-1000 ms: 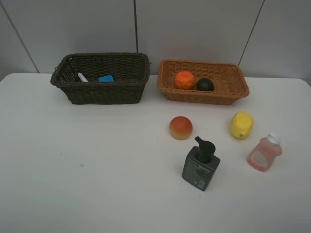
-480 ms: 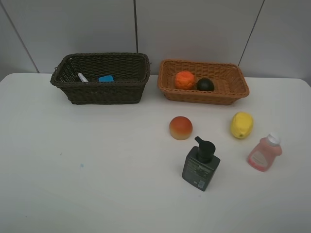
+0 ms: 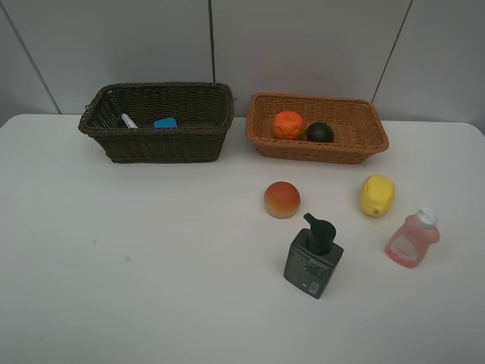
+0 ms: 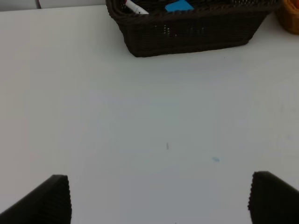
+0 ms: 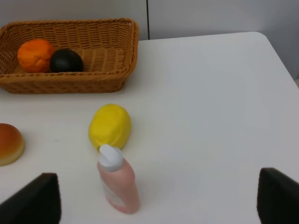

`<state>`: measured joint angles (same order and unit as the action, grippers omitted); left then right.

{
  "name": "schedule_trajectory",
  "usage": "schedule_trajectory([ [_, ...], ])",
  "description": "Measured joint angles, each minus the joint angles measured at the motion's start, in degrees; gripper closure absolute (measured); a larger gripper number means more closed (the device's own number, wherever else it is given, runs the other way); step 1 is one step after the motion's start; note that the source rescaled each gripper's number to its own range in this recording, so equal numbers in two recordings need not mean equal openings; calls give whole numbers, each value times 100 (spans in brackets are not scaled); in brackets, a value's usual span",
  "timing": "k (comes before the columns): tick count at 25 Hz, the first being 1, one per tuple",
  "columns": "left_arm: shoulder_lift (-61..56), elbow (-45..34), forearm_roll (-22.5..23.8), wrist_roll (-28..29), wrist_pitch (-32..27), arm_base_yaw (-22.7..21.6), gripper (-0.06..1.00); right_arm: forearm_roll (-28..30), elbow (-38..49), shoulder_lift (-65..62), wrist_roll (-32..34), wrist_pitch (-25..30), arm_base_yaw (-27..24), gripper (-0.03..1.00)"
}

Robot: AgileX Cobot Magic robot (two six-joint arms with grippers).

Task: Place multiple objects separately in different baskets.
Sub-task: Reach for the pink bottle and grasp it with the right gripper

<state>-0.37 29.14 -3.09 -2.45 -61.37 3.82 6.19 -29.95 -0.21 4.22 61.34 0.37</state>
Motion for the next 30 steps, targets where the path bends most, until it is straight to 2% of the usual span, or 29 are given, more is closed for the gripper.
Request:
schedule_trajectory([
  [19, 0, 0, 0, 0, 0, 0, -5, 0, 0, 131, 0, 0, 0, -3],
  [23, 0, 0, 0, 0, 0, 0, -5, 27, -143, 1039, 0, -75, 0, -3],
  [30, 0, 0, 0, 0, 0, 0, -5, 84, -817, 3877, 0, -189, 0, -3],
])
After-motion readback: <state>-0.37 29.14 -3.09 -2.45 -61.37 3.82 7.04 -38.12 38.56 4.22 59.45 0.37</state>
